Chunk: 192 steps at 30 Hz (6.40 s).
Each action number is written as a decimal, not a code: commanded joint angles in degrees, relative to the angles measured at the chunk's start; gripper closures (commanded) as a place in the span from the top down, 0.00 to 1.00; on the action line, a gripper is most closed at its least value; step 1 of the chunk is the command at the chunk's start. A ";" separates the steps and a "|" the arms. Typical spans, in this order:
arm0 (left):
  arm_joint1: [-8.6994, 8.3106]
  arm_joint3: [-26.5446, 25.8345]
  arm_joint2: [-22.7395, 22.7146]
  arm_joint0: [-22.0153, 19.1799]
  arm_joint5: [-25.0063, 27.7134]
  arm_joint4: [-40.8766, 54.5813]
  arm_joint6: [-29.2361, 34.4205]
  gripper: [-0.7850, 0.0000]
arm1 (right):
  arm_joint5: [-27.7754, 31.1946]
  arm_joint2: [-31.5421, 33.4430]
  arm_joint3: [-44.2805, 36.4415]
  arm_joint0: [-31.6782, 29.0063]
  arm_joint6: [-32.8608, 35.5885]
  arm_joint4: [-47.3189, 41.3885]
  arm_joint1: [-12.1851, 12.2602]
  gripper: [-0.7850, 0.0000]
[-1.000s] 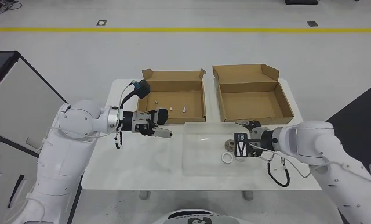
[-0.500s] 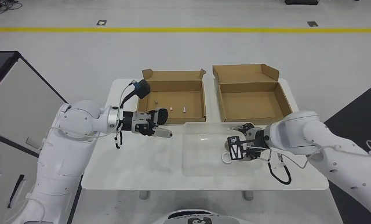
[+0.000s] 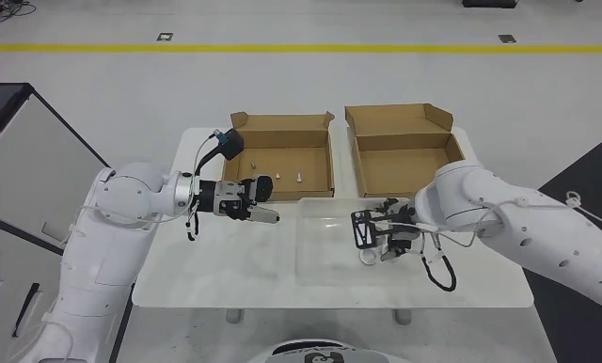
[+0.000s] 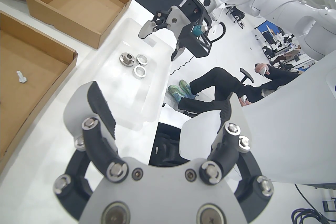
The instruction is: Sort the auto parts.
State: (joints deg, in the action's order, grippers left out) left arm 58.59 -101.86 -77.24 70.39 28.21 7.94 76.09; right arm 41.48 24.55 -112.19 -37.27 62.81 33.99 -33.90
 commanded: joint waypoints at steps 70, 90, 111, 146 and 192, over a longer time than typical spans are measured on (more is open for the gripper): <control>0.00 0.00 0.00 0.00 0.00 0.00 0.00 1.00 | 3.04 -14.81 19.25 1.42 -3.03 16.77 -17.58 0.43; 0.00 0.00 0.00 0.00 0.00 0.00 0.00 1.00 | 1.24 -14.81 20.29 1.45 -1.23 15.12 -18.55 0.00; 0.00 0.00 0.00 0.00 0.00 0.00 0.00 1.00 | -2.08 -2.15 5.51 8.26 2.07 -9.49 -5.63 0.00; 0.00 0.00 0.00 0.00 0.00 0.00 0.00 1.00 | 12.22 4.05 20.63 1.36 -12.22 -63.36 -2.56 0.00; 0.00 0.00 0.00 0.00 0.00 0.00 0.00 1.00 | 11.23 8.82 4.79 -2.27 -11.24 -108.04 -4.53 0.00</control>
State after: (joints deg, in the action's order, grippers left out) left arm 58.59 -101.86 -77.24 70.39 28.21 7.94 76.09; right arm 53.66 32.43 -106.68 -39.19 50.63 -72.08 -38.31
